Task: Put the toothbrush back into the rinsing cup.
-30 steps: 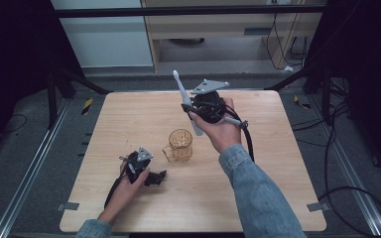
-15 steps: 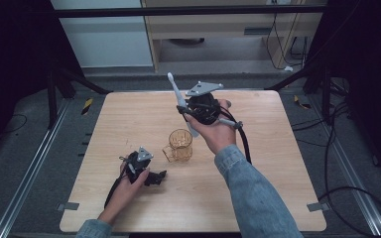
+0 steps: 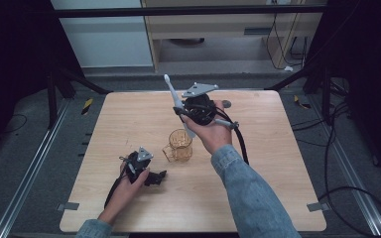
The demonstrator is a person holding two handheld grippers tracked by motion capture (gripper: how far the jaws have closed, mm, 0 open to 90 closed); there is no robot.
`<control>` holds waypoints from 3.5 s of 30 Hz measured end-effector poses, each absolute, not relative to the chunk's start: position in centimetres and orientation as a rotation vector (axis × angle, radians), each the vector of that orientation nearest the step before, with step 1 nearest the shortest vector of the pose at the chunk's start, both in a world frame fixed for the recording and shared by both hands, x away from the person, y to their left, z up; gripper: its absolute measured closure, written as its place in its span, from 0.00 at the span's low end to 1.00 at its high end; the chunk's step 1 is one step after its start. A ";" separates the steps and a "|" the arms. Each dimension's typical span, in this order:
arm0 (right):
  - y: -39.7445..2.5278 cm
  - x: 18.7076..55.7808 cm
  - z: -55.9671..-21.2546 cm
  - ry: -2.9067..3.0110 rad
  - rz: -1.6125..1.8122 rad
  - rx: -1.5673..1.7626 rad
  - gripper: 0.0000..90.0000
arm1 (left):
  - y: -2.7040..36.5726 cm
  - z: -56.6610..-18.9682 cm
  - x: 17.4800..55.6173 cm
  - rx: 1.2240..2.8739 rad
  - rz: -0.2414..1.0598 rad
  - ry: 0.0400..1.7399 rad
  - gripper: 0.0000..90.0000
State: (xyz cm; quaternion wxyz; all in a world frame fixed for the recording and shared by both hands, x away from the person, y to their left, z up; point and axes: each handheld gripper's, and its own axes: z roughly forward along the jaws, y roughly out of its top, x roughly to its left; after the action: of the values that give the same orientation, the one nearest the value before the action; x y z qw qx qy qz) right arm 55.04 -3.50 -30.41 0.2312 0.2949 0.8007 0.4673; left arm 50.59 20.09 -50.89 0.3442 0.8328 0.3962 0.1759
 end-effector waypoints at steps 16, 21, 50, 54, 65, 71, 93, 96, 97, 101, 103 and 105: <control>-2.4 55.3 -31.3 2.226 1.295 0.803 0.74 | 20.1 -50.9 50.6 2.164 0.457 1.029 0.00; -1.9 55.7 -32.0 2.242 1.289 0.812 0.74 | 20.1 -50.9 50.6 2.164 0.457 1.029 0.00; -0.4 56.7 -34.8 2.305 1.252 0.814 0.74 | 20.1 -50.9 50.6 2.163 0.458 1.030 0.00; -0.6 56.8 -35.2 2.314 1.241 0.819 0.74 | 20.1 -50.9 50.6 2.166 0.457 1.028 0.00; -0.5 57.0 -36.4 2.335 1.220 0.832 0.74 | 20.1 -50.9 50.6 2.167 0.457 1.027 0.00; -0.2 57.3 -36.9 2.343 1.205 0.833 0.74 | 20.1 -50.9 50.6 2.168 0.455 1.024 0.00; -0.3 57.5 -39.3 2.405 1.136 0.844 0.74 | 20.1 -50.9 50.6 2.166 0.453 1.026 0.00; -0.3 57.4 -39.5 2.407 1.135 0.849 0.74 | 20.1 -50.9 50.6 2.166 0.453 1.026 0.00; -0.4 57.4 -39.6 2.409 1.133 0.853 0.74 | 20.1 -50.9 50.6 2.167 0.452 1.026 0.00; -0.5 57.4 -39.8 2.415 1.127 0.854 0.74 | 20.1 -50.9 50.6 2.169 0.453 1.025 0.00; -0.5 57.3 -39.9 2.414 1.127 0.853 0.74 | 20.1 -50.9 50.6 2.169 0.453 1.025 0.00; -0.5 57.3 -39.9 2.417 1.122 0.857 0.74 | 20.1 -50.9 50.6 2.169 0.453 1.025 0.00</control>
State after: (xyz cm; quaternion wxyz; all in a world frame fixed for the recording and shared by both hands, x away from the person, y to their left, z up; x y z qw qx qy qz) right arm 57.32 -0.51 -39.93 0.1705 0.3016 0.8508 0.3951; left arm 50.59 20.14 -50.87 0.3429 0.8346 0.3944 0.1742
